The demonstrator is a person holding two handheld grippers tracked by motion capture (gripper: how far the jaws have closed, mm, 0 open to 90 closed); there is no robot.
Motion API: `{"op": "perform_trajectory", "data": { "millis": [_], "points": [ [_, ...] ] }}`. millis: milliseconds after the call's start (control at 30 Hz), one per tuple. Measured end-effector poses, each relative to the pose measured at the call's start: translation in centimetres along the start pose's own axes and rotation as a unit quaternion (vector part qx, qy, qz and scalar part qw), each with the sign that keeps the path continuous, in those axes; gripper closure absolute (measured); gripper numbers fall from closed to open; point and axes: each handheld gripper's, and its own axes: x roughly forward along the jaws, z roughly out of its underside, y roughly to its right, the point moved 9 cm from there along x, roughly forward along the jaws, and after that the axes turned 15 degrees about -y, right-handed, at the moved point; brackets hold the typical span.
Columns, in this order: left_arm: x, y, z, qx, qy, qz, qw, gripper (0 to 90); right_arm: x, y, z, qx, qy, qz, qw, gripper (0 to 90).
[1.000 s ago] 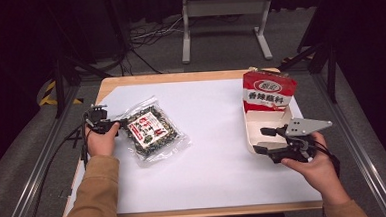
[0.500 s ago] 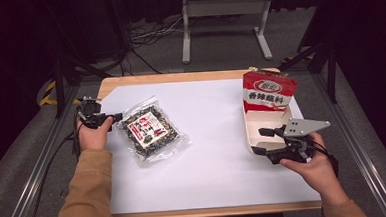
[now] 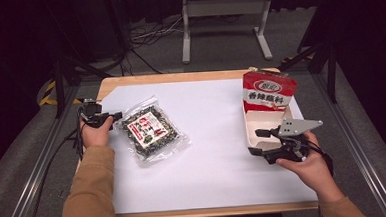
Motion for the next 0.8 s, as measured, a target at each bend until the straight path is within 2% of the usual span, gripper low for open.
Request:
{"op": "perform_trajectory", "data": {
  "millis": [100, 167, 267, 367, 500, 567, 667, 800],
  "points": [
    [0.01, 0.04, 0.17, 0.007, -0.004, 0.007, 0.9999, 50.7, -0.01, -0.02, 0.11, 0.001, 0.000, 0.000, 1.0000, 33.0],
    [0.13, 0.04, 0.23, 0.007, -0.008, 0.003, 0.9999, 53.4, 0.04, -0.04, 0.20, 0.003, -0.001, 0.000, 1.0000, 33.0],
    [0.42, -0.19, 0.41, 0.016, -0.015, -0.010, 0.9997, 59.7, 0.15, -0.12, 0.29, 0.002, -0.004, 0.000, 1.0000, 33.0],
    [0.41, -0.31, 0.45, 0.017, -0.013, -0.012, 0.9997, 65.0, 0.14, -0.19, 0.31, 0.001, -0.003, 0.000, 1.0000, 32.8],
    [0.41, -0.48, 0.60, 0.036, -0.016, -0.035, 0.9986, 72.6, 0.21, -0.17, 0.39, 0.001, -0.004, -0.001, 1.0000, 32.7],
    [0.42, -0.64, 0.62, 0.041, -0.015, -0.040, 0.9982, 77.0, 0.30, -0.23, 0.40, 0.001, -0.006, -0.002, 1.0000, 32.7],
    [0.37, -0.58, 0.74, 0.034, -0.018, -0.030, 0.9988, 83.3, 0.32, -0.33, 0.32, 0.000, -0.005, -0.003, 1.0000, 32.7],
    [0.33, -0.64, 0.83, 0.040, -0.020, -0.023, 0.9988, 89.7, 0.26, -0.30, 0.30, 0.000, -0.004, -0.003, 1.0000, 32.7]
  ]
}}
